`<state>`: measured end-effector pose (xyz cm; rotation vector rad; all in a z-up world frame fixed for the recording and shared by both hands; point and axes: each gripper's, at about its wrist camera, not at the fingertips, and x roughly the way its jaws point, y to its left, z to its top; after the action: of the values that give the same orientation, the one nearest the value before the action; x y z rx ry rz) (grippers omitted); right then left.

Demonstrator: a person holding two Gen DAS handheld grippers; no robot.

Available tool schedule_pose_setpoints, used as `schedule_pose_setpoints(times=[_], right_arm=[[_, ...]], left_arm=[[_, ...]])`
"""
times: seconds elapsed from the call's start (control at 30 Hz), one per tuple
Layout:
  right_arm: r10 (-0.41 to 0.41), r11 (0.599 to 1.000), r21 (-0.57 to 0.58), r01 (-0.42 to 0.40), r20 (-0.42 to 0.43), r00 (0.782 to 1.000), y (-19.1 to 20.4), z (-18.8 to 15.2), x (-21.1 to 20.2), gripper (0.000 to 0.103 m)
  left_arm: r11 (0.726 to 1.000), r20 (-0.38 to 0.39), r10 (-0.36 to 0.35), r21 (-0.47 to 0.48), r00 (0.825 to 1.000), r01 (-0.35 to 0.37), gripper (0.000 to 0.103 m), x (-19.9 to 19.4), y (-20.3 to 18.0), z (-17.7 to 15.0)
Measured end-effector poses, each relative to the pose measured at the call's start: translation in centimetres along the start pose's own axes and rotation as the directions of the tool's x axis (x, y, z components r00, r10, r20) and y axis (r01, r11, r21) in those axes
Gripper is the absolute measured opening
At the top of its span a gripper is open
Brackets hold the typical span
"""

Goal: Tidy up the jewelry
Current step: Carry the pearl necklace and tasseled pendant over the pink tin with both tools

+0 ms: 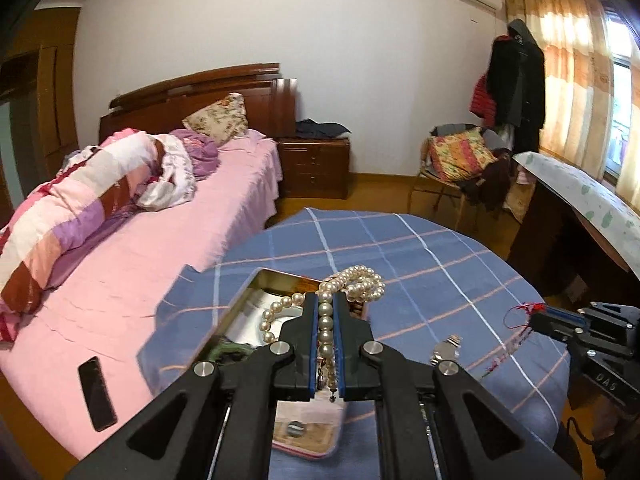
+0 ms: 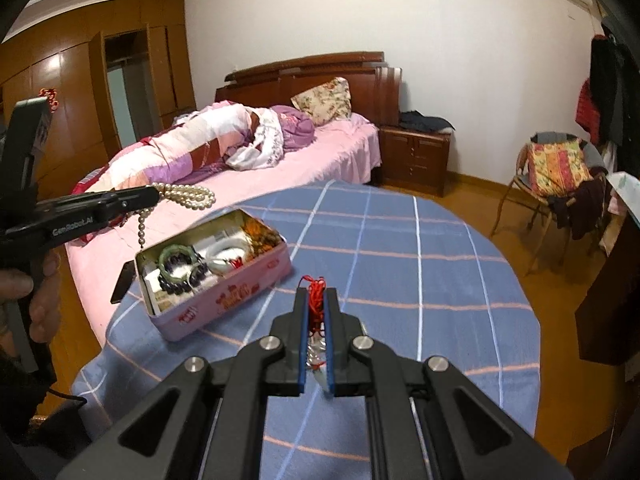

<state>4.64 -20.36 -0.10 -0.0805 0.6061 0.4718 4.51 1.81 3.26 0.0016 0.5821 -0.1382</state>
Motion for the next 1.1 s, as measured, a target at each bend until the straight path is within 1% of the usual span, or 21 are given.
schedule_pose_setpoints(times=[0.2,0.43,0.73,0.97,1.1], right_arm=[[0.025,0.999,-0.037,-0.024,0.022,0.999,1.6,1.5,0.2,0.009],[0.040,0.996,-0.075,-0.037,0.037,0.999,3.2,2.5,0.2,0.009],[0.059,0.991,-0.127,-0.052,0.050,0.997,5.1,4.5,0.2,0.009],[0.095,0.982,-0.173,-0.081,0.075,0.993,7.4,6.2,0.4,0.009],[0.123,0.976,-0.193,-0.105,0.082,0.989,8.6,6.6,0.8,0.009]], left_arm=[[0.999,-0.001,0.044,-0.021,0.999,-0.044,0.006,-0.2,2.1,-0.2],[0.998,-0.012,0.047,-0.039,0.999,-0.048,0.006,-0.1,2.8,-0.9],[0.997,-0.015,0.054,-0.058,0.998,-0.054,0.006,0.0,4.1,-0.8],[0.995,-0.009,0.071,-0.070,0.997,-0.072,0.006,-0.2,5.0,-0.7],[0.993,-0.009,0.083,-0.082,0.996,-0.084,0.006,-0.2,5.7,-0.6]])
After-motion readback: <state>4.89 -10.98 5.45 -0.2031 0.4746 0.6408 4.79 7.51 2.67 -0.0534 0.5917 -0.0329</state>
